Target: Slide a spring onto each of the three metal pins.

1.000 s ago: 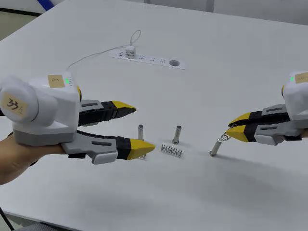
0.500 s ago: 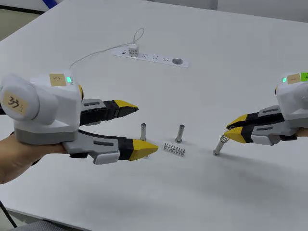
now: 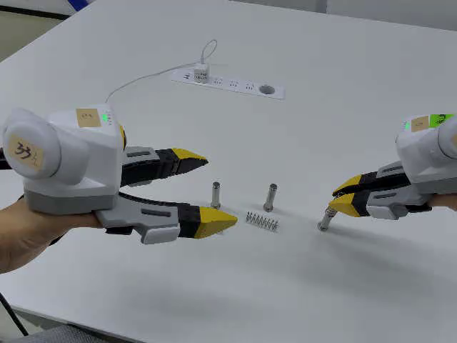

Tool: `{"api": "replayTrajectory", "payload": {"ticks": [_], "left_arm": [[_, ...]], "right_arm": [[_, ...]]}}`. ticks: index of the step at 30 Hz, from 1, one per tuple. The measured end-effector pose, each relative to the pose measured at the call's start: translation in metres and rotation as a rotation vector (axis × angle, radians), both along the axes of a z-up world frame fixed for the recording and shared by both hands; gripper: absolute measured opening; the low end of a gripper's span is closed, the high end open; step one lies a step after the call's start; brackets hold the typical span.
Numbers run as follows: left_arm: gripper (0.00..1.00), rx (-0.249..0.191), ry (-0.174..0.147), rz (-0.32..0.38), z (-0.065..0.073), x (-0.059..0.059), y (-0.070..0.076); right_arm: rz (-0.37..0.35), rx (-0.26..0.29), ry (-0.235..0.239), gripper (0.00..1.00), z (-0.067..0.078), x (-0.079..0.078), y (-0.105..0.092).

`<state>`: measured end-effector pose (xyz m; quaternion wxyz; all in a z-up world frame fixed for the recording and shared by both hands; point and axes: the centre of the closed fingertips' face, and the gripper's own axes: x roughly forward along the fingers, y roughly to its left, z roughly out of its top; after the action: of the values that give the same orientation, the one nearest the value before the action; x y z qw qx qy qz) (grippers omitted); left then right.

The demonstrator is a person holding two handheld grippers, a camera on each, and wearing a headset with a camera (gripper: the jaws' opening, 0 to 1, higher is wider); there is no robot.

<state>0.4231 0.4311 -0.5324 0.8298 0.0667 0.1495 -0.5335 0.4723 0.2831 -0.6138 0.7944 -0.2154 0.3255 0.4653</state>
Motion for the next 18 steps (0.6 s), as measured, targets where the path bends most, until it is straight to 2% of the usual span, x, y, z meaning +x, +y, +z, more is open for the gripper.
{"api": "replayTrajectory", "payload": {"ticks": [18], "left_arm": [[0.60, 0.005, 0.003, 0.008, -0.001, 0.000, 0.002]], "right_arm": [[-0.003, -0.033, 0.021, 0.11, -0.021, 0.000, 0.001]]}}
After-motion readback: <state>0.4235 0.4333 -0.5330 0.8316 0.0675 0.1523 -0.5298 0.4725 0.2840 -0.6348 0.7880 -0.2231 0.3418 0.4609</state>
